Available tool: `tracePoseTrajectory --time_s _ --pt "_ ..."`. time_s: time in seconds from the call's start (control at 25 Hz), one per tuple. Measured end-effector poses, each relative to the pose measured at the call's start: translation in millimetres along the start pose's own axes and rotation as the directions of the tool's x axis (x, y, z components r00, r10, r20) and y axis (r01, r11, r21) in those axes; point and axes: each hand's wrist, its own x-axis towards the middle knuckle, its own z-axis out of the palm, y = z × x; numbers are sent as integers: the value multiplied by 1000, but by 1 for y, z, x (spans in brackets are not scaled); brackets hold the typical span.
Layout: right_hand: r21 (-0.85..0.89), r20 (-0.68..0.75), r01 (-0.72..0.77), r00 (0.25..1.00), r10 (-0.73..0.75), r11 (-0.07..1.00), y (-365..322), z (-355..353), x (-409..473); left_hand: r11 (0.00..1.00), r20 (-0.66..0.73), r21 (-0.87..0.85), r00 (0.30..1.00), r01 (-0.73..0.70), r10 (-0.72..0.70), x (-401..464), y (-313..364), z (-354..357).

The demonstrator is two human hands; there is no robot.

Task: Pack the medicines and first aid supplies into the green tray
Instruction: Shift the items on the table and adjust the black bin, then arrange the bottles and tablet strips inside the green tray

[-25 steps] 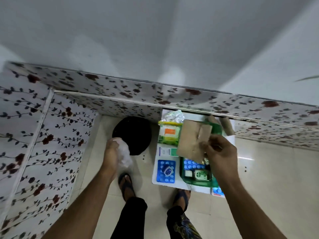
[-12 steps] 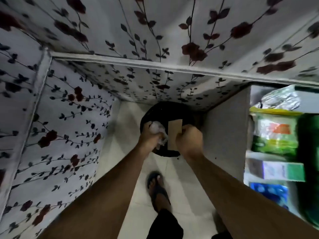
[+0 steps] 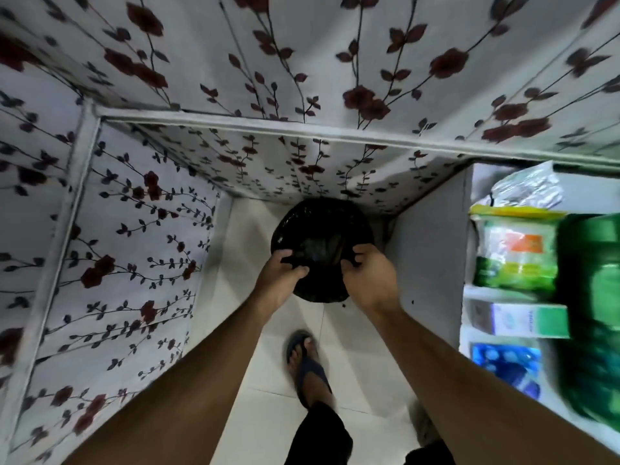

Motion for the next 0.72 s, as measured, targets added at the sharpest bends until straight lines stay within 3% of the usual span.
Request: tracePoseTrajectory --time_s 0.24,0.4,0.56,0.64,0.72 --pt "98 -48 185 982 -181 978 -36 -112 -84 984 -79 111 986 -138 147 -109 42 18" --pt "210 -129 293 954 -270 933 -2 -218 -152 946 -46 204 963 -252 267 -199 71 70" --pt "281 -353 246 925 -139 928 75 -325 -167 861 17 314 909 -401 417 -243 82 141" --pt "257 -473 111 881 25 960 125 -361 -146 728 64 471 843 -498 535 -240 82 170" --pt "184 -466 -67 873 147 981 170 -375 -116 611 85 595 797 -522 598 -229 79 187"
